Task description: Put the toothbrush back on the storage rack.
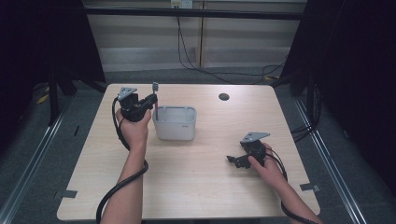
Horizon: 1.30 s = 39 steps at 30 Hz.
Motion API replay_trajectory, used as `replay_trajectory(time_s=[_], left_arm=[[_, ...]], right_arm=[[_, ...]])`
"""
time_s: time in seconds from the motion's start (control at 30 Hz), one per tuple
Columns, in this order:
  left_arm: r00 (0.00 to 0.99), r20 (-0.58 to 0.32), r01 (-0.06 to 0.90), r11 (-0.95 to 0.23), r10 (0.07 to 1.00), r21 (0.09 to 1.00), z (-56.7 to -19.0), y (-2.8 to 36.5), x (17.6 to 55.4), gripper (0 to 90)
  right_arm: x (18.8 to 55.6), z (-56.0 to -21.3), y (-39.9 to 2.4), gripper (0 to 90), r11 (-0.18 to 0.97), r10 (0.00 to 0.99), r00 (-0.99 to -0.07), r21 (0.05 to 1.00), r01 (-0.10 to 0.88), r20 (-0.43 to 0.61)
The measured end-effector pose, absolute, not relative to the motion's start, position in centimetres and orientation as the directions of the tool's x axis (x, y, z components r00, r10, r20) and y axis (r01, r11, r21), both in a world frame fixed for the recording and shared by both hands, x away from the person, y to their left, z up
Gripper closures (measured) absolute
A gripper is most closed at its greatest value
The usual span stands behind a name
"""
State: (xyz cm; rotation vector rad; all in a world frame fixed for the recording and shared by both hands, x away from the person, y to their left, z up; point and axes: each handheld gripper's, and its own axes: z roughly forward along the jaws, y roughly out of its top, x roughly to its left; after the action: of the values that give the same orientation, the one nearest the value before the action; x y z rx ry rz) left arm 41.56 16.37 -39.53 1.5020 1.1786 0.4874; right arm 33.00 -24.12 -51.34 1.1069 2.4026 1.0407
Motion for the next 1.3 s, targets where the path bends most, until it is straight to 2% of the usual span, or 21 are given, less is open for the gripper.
replay_trajectory(time_s=[1.3], left_arm=[[0.421, -0.257, 0.396, 0.079, 0.870, 0.915, -42.4, 16.4, 40.0, 80.0]], right_arm=[[33.0, -51.3, -24.1, 11.1, 0.442, 0.751, -0.659, 0.720, 0.536, 0.030]])
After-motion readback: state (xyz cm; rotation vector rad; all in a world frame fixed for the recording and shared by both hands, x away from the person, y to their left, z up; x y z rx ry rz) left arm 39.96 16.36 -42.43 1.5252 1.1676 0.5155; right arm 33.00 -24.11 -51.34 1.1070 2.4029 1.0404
